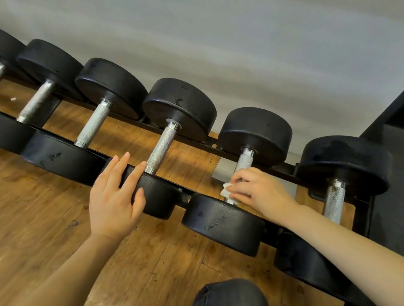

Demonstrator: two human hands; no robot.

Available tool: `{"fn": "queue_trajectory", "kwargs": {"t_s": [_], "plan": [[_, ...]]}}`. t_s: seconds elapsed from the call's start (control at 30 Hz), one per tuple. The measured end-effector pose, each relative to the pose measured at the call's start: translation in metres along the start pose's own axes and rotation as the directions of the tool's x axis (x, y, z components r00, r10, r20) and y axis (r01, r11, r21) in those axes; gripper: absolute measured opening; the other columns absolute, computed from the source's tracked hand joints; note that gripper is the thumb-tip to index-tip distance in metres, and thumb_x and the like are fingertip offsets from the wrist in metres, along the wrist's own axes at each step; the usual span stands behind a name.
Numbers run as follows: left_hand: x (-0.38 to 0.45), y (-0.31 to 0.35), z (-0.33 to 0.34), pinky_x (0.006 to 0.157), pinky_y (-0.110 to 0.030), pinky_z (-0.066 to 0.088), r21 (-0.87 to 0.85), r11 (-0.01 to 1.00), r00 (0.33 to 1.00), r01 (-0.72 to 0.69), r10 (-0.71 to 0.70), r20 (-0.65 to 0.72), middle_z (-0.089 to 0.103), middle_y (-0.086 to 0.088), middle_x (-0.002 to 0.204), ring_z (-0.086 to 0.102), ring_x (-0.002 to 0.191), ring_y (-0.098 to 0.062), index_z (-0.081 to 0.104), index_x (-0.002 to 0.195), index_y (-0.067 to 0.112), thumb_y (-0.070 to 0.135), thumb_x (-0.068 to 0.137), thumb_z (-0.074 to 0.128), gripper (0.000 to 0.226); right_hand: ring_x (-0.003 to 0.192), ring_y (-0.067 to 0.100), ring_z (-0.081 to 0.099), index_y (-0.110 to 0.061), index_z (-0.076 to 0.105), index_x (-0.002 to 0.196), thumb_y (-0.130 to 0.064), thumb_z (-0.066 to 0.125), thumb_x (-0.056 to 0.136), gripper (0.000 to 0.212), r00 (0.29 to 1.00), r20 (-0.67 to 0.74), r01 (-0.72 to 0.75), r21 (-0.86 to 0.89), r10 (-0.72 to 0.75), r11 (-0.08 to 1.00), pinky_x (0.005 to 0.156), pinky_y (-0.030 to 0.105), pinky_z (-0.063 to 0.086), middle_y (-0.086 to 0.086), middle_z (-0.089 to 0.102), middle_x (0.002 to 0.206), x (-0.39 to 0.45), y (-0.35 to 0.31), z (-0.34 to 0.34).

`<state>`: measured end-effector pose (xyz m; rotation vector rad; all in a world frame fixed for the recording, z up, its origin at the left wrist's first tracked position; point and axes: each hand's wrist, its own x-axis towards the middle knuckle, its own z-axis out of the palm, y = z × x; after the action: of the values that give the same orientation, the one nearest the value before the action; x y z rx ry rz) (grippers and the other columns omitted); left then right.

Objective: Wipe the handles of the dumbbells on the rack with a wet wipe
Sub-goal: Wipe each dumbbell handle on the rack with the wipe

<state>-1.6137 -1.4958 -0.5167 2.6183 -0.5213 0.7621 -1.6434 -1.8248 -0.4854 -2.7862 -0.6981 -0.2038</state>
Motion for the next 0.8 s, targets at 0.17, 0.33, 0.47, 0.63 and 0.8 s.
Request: {"fn": "queue_trajectory", "kwargs": {"t_s": [0.17,0.33,0.47,0.63,0.8], "plan": [[0.0,0.0,0.0,0.111,-0.052,0.034,0.002,1.0,1.0,0.004,-0.004,0.007,0.047,-0.021,0.146,0.039,0.138,-0.04,0.057,0.137,0.01,0.032,0.096,0.04,0.05,0.09,0.014,0.059,-0.011,0.075,0.1,-0.015,0.073,0.084,0.017,0.986,-0.145,-0.085,-0.027,0.08,0.996,0.074,0.011,0.039,0.002,0.065,0.098,0.003,0.003,-0.001],[0.0,0.0,-0.001,0.11,-0.052,0.033,0.006,1.0,1.0,-0.001,0.001,0.006,0.047,-0.021,0.145,0.039,0.138,-0.04,0.057,0.137,0.009,0.032,0.095,0.041,0.05,0.093,0.018,0.062,-0.01,0.075,0.103,-0.015,0.075,0.082,0.022,0.997,-0.067,-0.036,-0.063,0.032,0.997,0.072,0.025,0.054,0.006,0.066,0.104,-0.005,-0.003,0.007],[0.001,0.0,-0.001,0.11,-0.053,0.034,0.005,1.0,1.0,0.003,-0.003,0.02,0.047,-0.021,0.146,0.039,0.138,-0.04,0.057,0.138,0.009,0.032,0.095,0.04,0.051,0.091,0.016,0.059,-0.01,0.075,0.098,-0.013,0.077,0.08,0.018,0.981,-0.149,-0.135,-0.046,0.127,0.99,0.073,0.015,0.043,0.004,0.065,0.099,-0.002,-0.003,-0.003],[0.0,0.0,-0.002,0.11,-0.053,0.034,-0.001,1.0,1.0,0.005,-0.005,0.02,0.047,-0.021,0.146,0.038,0.139,-0.04,0.056,0.138,0.01,0.033,0.095,0.04,0.051,0.099,0.007,0.056,-0.011,0.073,0.108,-0.015,0.069,0.087,0.021,0.943,-0.102,-0.293,0.199,0.317,0.935,0.081,0.006,0.041,-0.002,0.062,0.103,-0.007,-0.014,0.003],[0.0,-0.001,-0.001,0.111,-0.049,0.031,0.006,1.0,1.0,-0.007,0.007,0.004,0.047,-0.021,0.145,0.039,0.138,-0.039,0.057,0.138,0.01,0.031,0.095,0.041,0.05,0.096,0.002,0.053,-0.012,0.073,0.109,-0.016,0.067,0.09,0.021,0.933,-0.088,-0.32,0.239,0.349,0.917,0.08,0.002,0.04,-0.003,0.061,0.106,0.0,-0.009,-0.008]]}}
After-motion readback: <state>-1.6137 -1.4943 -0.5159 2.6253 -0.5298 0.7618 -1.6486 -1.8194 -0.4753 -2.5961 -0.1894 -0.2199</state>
